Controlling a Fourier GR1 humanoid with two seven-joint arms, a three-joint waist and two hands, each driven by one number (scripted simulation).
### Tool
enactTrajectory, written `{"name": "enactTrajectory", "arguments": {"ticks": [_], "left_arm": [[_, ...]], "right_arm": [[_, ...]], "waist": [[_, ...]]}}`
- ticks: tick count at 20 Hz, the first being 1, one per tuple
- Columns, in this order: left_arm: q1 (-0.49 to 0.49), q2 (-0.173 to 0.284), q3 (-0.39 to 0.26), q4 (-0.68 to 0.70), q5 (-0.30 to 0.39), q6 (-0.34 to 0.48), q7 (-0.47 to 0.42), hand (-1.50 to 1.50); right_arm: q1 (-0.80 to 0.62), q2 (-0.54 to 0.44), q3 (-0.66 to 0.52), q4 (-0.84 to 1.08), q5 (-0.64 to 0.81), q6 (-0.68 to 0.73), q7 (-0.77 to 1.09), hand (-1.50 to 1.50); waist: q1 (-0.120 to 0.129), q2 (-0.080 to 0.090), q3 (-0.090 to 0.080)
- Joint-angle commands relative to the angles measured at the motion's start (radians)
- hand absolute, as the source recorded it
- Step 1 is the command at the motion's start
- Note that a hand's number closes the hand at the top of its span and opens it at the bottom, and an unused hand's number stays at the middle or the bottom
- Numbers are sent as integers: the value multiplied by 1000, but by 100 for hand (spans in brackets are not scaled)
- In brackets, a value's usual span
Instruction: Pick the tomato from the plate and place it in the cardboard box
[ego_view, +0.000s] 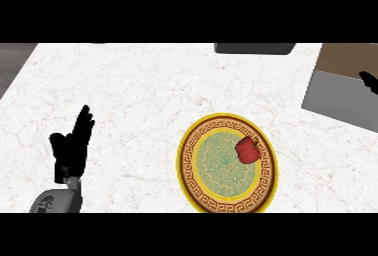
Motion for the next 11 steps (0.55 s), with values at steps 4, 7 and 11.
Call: {"name": "enactTrajectory", "arguments": {"ticks": [4, 7, 11], "left_arm": [[1, 19, 19, 8, 16, -21, 8, 0], [18, -9, 4, -6, -3, 14, 15, 0], [-34, -2, 4, -5, 0, 1, 46, 0]], "right_arm": [[-44, 46, -141, 96, -220, 62, -199, -150], [-43, -20, -230, 145, -330, 183, -214, -150], [-53, -85, -294, 263, -377, 173, -229, -150]], "waist": [[-11, 7, 12], [-19, 3, 12], [-12, 7, 12]]}}
